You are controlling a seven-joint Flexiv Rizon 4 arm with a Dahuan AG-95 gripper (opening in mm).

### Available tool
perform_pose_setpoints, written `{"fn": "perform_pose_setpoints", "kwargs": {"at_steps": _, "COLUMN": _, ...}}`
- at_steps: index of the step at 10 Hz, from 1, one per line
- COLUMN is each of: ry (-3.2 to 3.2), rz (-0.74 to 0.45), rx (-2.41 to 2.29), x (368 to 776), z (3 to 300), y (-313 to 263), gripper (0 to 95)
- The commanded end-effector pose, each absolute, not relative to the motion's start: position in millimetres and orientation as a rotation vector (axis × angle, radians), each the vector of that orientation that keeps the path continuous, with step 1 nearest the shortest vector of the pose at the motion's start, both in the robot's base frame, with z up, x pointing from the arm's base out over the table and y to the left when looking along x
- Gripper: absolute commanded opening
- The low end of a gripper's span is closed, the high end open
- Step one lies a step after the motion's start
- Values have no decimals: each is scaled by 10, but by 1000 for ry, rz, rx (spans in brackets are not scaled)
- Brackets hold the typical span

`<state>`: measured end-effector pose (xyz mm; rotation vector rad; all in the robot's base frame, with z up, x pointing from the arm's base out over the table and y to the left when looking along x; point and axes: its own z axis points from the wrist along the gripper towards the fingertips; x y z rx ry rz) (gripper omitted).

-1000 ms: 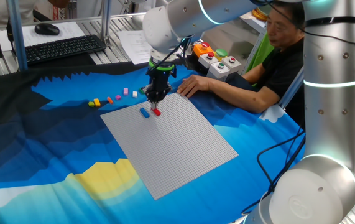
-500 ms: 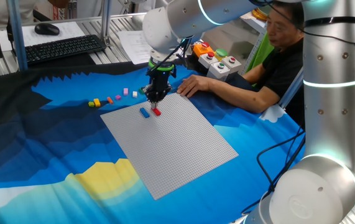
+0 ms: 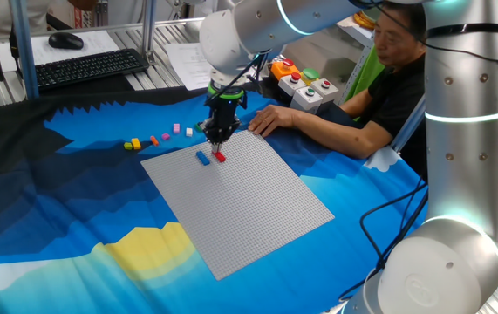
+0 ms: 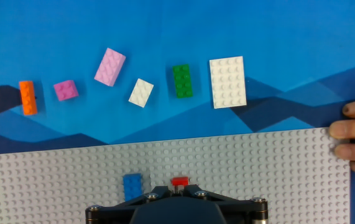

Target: Stack small Lego blocks one on top of the other

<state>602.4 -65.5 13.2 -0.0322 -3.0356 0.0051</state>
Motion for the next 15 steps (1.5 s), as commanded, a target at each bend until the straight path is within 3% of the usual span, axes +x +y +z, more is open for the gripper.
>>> {"fn": "perform_pose_setpoints", "kwargs": {"at_steps": 1, "ry": -3021, "rz": -16, "rx": -31, "x": 5979, "z": 257, "y": -673, "gripper": 0}}
{"fn": "perform_pose_setpoints", "kwargs": {"at_steps": 8, "ry": -3039, "rz": -12, "rx": -20, "x": 5931, "z": 9, "y": -648, "gripper": 0}}
{"fn": "perform_pose_setpoints", "kwargs": {"at_steps": 12, "ry": -3021, "rz": -6, "rx": -20, "x": 5993, "z": 291, "y": -671, "gripper": 0}}
{"fn": "perform_pose_setpoints", "kwargs": {"at_steps": 13, "ry": -3024, "rz": 8, "rx": -6, "x": 6080, "z": 314, "y": -687, "gripper": 190}}
{"fn": "perform_pose_setpoints", "kwargs": {"at_steps": 15, "ry": -3027, "rz": 15, "rx": 5, "x": 6292, "z": 364, "y": -741, "gripper": 190}}
